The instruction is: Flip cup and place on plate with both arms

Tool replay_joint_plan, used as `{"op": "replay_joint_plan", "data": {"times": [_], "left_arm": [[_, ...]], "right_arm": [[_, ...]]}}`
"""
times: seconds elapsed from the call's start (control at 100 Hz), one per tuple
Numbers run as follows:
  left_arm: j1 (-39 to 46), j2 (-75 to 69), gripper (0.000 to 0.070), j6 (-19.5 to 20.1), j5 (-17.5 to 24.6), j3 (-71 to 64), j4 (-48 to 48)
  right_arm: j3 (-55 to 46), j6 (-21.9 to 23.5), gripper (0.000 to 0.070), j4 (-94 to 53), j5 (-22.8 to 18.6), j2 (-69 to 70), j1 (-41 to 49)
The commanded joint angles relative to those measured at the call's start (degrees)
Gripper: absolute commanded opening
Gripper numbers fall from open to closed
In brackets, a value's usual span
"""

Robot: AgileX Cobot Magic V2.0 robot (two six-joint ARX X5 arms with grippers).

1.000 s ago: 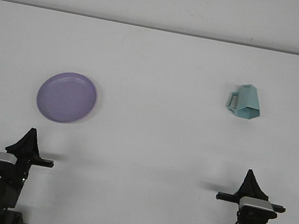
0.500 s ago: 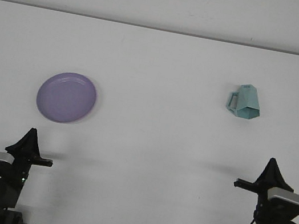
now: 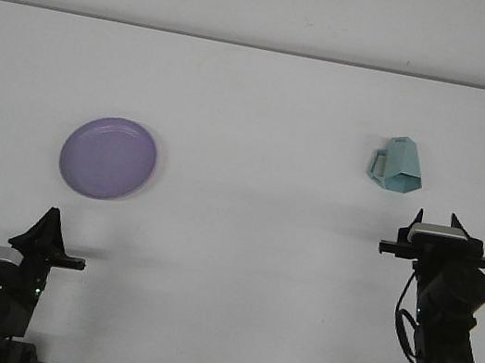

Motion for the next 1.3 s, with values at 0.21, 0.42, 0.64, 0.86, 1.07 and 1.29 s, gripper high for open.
{"op": "replay_joint_plan", "data": {"times": [0.21, 0.42, 0.64, 0.86, 1.07, 1.29], "left_arm": [[0.00, -0.02, 0.0016, -0.26, 0.00, 0.26, 0.59], [0.00, -0.02, 0.0016, -0.28, 0.02, 0.26, 0.59], [0.00, -0.02, 0.0016, -0.24, 0.07, 0.26, 0.57], [0.00, -0.02, 0.0016, -0.26, 0.07, 0.26, 0.57], [0.00, -0.02, 0.0016, -0.24, 0.07, 0.26, 0.57], [0.00, -0.02, 0.0016, -0.24, 0.07, 0.26, 0.55]], "right_arm": [[0.52, -4.04, 0.0423, 18.91, -3.26, 23.45, -2.80], [0.63, -4.31, 0.0422, 38.45, -3.85, 39.47, -5.07], [5.22, -5.90, 0.0421, 47.25, -7.54, 52.74, -6.80], [13.22, -5.95, 0.0421, 47.25, -7.63, 60.39, -7.56], [19.10, -7.37, 0.0421, 45.90, -11.10, 64.70, -8.31], [24.09, -8.79, 0.0418, 43.76, -13.99, 67.58, -8.70]]}}
